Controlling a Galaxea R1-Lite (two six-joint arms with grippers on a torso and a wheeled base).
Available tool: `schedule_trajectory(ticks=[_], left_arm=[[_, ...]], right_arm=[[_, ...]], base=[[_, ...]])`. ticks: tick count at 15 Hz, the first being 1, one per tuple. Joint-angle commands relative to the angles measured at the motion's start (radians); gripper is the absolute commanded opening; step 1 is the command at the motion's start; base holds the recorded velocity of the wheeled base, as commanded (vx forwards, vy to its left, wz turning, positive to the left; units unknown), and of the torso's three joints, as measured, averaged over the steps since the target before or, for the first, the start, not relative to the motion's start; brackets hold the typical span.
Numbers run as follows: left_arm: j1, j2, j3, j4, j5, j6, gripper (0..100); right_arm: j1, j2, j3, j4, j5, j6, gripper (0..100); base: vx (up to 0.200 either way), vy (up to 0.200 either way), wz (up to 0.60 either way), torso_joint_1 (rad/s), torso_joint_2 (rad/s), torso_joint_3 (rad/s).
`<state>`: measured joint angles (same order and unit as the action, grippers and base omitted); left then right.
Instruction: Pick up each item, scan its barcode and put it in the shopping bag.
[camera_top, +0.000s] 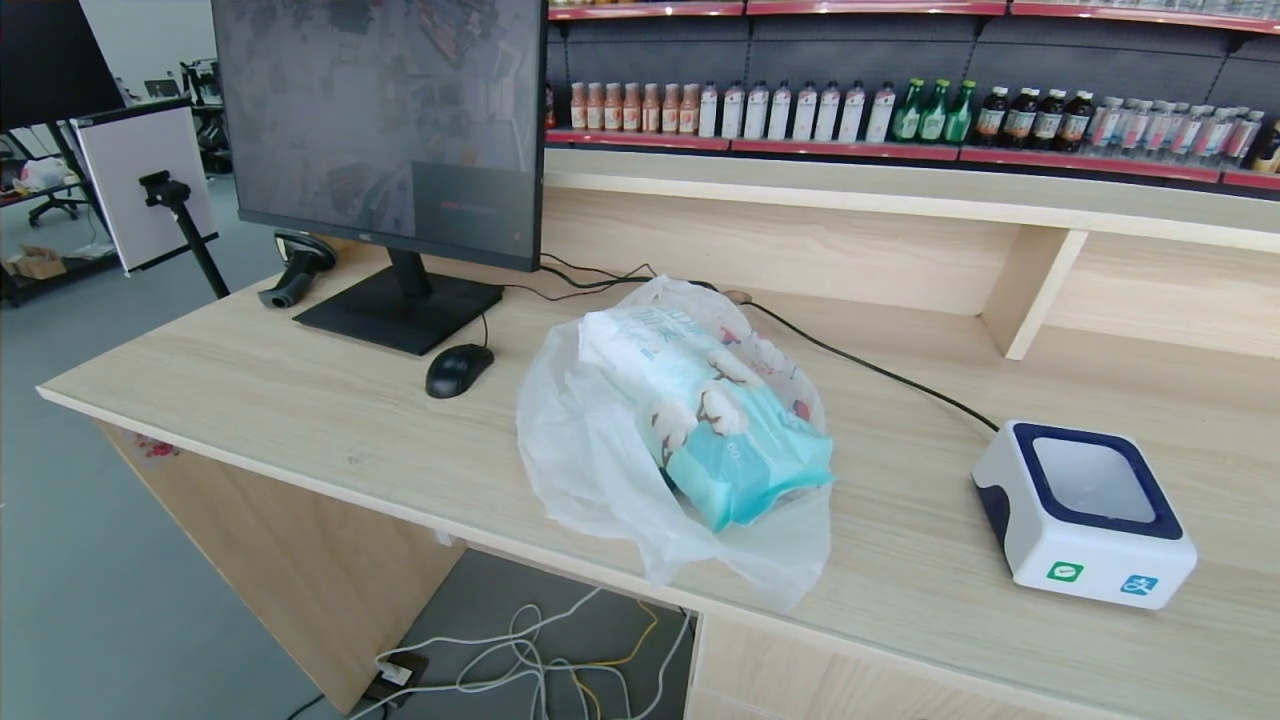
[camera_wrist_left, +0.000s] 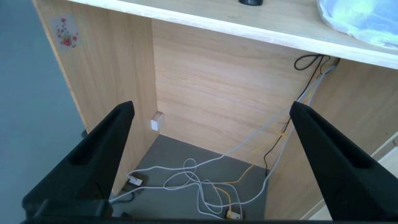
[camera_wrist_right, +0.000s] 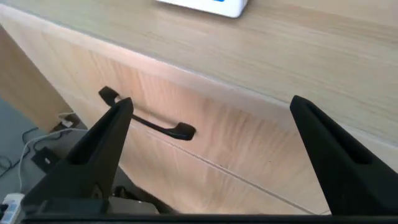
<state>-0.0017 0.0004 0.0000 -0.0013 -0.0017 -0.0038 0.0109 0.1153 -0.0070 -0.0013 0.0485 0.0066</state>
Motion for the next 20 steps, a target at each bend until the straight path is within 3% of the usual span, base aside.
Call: schedule_trajectory(ticks=[1, 8, 12, 16, 20], left_arm=[[0.000, 0.000, 0.000, 0.000, 0.000, -0.001, 100], [0.000, 0.000, 0.000, 0.000, 0.000, -0.002, 100], [0.000, 0.000, 0.000, 0.000, 0.000, -0.001, 100], [0.000, 0.000, 0.000, 0.001, 0.000, 0.002, 100], [0.000, 0.000, 0.000, 0.003, 0.000, 0.002, 100]], right_arm=[[-0.006, -0.111, 0.007, -0.002, -0.013, 0.003, 100], [-0.006, -0.115, 0.007, 0.000, -0.018, 0.007, 100], [-0.006, -0.115, 0.007, 0.000, -0.016, 0.001, 100], [-0.006, -0.115, 0.007, 0.000, -0.016, 0.000, 100], [-0.006, -0.115, 0.007, 0.000, -0.016, 0.001, 100]], base=[[0.000, 0.000, 0.00, 0.000, 0.00, 0.000], [-0.171, 0.000, 0.00, -0.001, 0.00, 0.001], [-0.200, 0.000, -0.60, 0.005, 0.00, 0.002], [0.000, 0.000, -0.60, 0.000, 0.00, 0.001], [0.000, -0.150, 0.00, 0.005, 0.00, 0.001]])
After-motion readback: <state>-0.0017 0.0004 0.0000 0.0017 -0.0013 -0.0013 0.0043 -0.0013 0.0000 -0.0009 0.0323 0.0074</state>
